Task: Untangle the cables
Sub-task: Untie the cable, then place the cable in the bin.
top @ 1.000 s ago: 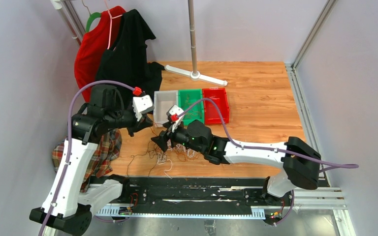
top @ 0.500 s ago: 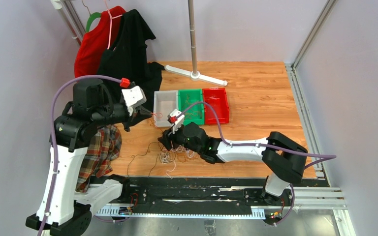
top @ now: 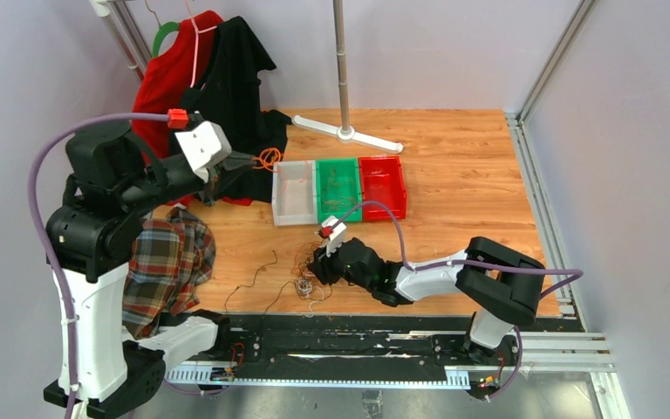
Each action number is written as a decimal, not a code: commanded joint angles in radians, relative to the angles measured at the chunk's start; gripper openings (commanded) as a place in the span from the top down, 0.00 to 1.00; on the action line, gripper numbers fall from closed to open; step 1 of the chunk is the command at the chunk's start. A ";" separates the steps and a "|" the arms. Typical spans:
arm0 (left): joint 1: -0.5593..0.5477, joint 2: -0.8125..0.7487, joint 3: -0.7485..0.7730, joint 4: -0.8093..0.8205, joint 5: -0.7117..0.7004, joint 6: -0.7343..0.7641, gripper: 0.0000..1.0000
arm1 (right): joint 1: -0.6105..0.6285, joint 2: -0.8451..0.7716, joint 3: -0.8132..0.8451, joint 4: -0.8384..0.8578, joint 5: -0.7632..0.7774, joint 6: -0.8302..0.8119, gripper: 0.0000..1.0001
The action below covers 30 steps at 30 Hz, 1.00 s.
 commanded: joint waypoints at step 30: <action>-0.174 0.209 -0.389 0.391 -0.114 -0.106 0.99 | -0.241 -0.583 -0.019 -0.418 0.217 -0.005 0.28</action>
